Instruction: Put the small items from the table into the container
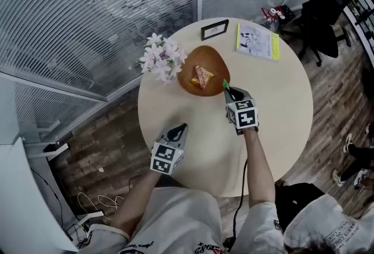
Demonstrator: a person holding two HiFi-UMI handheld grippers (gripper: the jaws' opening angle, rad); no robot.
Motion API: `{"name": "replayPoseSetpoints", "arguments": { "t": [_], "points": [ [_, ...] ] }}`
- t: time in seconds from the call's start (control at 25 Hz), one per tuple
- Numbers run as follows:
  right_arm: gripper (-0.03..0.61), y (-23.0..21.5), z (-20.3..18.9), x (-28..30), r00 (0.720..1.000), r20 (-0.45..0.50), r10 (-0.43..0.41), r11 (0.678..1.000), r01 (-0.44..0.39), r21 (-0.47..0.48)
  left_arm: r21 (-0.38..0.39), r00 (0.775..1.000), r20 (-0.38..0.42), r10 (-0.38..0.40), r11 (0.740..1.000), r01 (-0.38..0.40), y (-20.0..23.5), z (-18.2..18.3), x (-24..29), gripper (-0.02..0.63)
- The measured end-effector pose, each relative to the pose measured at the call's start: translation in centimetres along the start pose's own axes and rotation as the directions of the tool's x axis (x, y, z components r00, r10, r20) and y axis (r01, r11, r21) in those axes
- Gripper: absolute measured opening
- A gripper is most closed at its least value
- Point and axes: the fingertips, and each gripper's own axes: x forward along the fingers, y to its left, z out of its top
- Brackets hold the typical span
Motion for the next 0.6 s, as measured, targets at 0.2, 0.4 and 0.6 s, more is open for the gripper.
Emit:
{"name": "replayPoseSetpoints", "arguments": {
  "t": [0.2,0.4,0.6],
  "points": [
    [0.029,3.6,4.4,4.6,0.998,0.012,0.070,0.996,-0.070,0.058,-0.036,0.998,0.022,0.055,0.998,-0.054,2.6,0.1,-1.9,0.005],
    [0.031,3.2,3.3,8.6,0.997,-0.077,-0.018,0.994,0.026,0.102,-0.074,0.994,0.029,0.104,0.992,-0.102,5.4,-0.5,-3.5,0.005],
    [0.146,2.0,3.6,8.6,0.995,-0.058,-0.085,0.984,0.093,0.151,-0.092,0.993,0.023,0.116,0.989,-0.114,6.5,-1.3,-3.8,0.005]
  ]
}}
